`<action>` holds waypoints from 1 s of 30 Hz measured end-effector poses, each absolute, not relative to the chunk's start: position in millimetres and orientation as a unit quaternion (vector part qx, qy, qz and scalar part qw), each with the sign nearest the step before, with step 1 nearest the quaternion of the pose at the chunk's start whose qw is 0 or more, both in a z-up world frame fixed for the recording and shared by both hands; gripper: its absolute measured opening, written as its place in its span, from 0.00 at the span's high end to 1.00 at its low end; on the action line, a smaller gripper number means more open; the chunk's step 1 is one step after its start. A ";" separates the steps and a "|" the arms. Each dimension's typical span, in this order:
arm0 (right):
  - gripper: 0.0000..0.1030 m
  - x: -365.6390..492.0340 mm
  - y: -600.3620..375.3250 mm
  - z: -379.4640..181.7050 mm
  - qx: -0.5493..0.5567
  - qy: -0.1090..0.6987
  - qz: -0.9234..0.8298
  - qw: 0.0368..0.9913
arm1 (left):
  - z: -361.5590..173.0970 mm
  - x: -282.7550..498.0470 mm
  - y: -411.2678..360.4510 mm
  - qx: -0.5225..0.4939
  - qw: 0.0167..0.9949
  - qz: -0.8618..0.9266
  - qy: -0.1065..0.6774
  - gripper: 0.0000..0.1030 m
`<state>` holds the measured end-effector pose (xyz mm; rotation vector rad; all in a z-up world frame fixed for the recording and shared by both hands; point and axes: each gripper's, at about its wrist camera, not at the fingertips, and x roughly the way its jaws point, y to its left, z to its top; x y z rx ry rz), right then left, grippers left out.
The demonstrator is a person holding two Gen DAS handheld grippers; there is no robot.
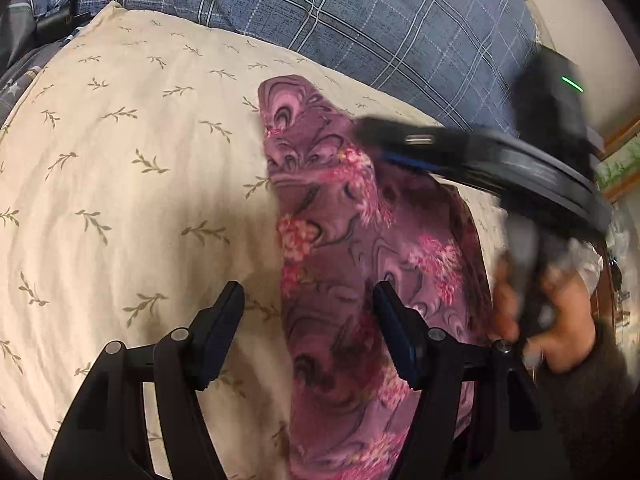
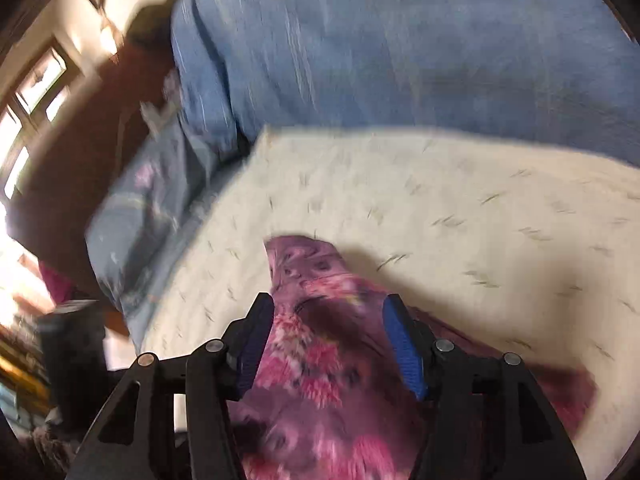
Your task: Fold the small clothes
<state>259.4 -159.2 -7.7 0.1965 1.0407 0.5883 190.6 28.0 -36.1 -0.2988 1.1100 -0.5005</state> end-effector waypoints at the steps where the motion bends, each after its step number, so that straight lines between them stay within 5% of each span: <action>1: 0.61 265.0 -147.9 -13.3 0.074 0.497 0.275 0.819 | -37.3 191.8 30.6 -0.141 0.808 -0.241 0.518 0.35; 2: 0.72 265.8 -141.6 -15.6 0.049 0.495 0.270 0.825 | -38.8 193.1 31.2 -0.138 0.809 -0.240 0.518 0.35; 4: 0.76 272.0 -141.1 -25.3 0.029 0.502 0.249 0.828 | -43.8 195.8 33.8 -0.144 0.807 -0.239 0.521 0.35; 16: 0.67 209.2 -271.8 -1.8 0.242 0.439 0.250 0.829 | -19.6 234.3 9.8 -0.166 0.809 -0.257 0.502 0.35; 20: 0.77 183.2 -281.1 -37.6 0.181 0.472 0.193 0.841 | -39.9 245.5 -18.5 -0.092 0.826 -0.197 0.521 0.35; 25: 0.50 138.4 -311.1 -18.3 0.256 0.435 0.196 0.841 | -15.3 220.0 -11.5 -0.097 0.820 -0.222 0.519 0.35; 30: 0.51 89.3 -299.1 -25.2 0.246 0.397 0.238 0.851 | -24.5 182.1 -7.2 -0.092 0.821 -0.221 0.519 0.34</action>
